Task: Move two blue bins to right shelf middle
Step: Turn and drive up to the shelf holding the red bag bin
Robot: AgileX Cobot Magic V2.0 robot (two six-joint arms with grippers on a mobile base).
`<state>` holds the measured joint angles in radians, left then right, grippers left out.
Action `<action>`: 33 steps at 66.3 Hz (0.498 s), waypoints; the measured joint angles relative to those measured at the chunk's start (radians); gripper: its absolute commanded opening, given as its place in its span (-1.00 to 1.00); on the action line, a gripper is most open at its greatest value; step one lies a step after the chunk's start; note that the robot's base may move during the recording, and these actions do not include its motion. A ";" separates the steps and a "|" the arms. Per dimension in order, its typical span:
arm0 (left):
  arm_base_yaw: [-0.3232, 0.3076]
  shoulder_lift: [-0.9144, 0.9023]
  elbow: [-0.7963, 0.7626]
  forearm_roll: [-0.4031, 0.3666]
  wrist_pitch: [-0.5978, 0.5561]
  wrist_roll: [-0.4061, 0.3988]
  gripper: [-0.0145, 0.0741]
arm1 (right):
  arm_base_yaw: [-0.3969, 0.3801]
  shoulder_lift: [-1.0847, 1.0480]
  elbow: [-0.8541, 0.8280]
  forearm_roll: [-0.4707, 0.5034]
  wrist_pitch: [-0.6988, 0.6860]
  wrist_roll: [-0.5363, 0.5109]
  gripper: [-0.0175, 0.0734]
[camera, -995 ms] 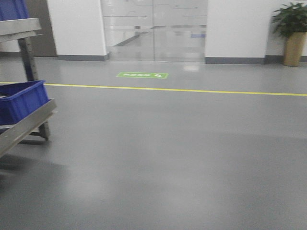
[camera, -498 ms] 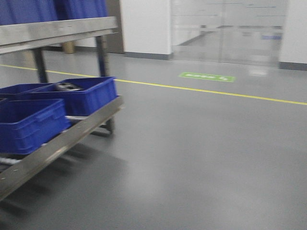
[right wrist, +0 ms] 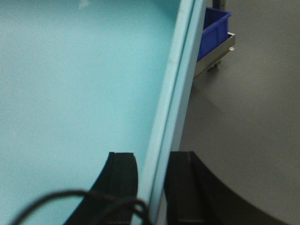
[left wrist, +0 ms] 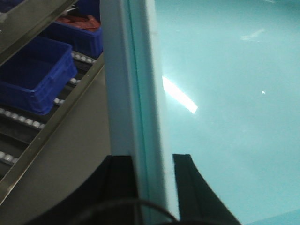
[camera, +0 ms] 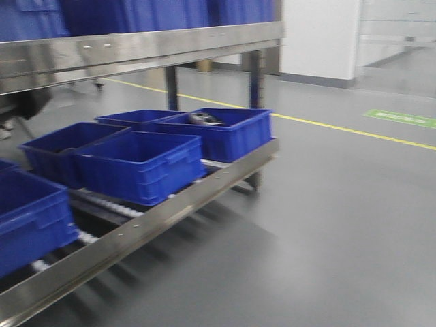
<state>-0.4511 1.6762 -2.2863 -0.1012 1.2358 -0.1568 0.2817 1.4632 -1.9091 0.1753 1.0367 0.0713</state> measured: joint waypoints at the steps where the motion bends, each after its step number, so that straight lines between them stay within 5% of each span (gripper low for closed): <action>1: 0.000 0.000 0.000 0.000 0.000 0.000 -0.92 | 0.000 0.000 0.000 0.000 0.000 0.000 -0.95; 33: 0.000 0.000 0.000 0.000 -0.004 0.000 -0.92 | 0.000 0.000 0.000 0.000 -0.001 0.000 -0.95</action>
<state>-0.4511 1.6762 -2.2863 -0.1012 1.2314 -0.1568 0.2817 1.4632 -1.9091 0.1753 1.0353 0.0713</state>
